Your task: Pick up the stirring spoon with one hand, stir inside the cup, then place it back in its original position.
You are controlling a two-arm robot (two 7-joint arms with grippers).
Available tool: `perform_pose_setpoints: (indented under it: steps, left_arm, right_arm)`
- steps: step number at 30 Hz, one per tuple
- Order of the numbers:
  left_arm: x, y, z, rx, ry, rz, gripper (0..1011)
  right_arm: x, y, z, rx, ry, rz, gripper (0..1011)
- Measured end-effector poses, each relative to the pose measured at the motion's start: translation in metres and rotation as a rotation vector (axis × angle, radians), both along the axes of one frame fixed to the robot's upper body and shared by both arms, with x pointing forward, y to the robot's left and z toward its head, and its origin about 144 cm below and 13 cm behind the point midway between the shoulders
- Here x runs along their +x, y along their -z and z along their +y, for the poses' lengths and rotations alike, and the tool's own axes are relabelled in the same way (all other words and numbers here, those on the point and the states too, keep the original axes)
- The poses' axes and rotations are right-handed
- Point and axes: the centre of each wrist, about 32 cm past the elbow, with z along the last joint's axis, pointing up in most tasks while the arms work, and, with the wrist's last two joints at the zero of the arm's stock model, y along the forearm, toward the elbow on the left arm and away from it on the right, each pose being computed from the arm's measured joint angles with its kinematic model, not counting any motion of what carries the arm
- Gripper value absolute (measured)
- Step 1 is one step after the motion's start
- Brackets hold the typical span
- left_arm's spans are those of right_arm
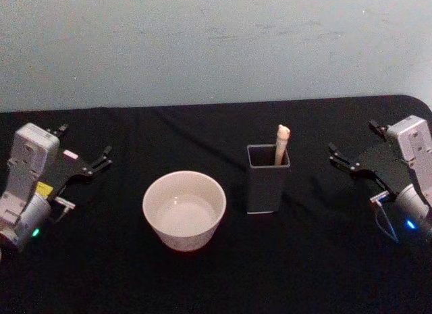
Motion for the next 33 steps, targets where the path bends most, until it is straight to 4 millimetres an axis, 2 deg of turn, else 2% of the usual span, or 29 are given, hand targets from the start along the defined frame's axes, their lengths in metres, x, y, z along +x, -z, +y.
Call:
perform_pose_setpoints:
  steps: [13, 26, 33]
  left_arm:
    - [0.000, 0.000, 0.000, 0.000, 0.000, 0.000, 1002]
    - [0.000, 0.000, 0.000, 0.000, 0.000, 0.000, 1002]
    - [0.000, 0.000, 0.000, 0.000, 0.000, 0.000, 1001]
  right_arm:
    - [-0.002, -0.004, 0.001, 0.016, -0.020, -0.002, 1002]
    - [-0.023, -0.033, 0.011, 0.202, -0.177, 0.054, 1002]
    - [-0.033, -0.038, 0.015, 0.258, -0.254, 0.109, 1002]
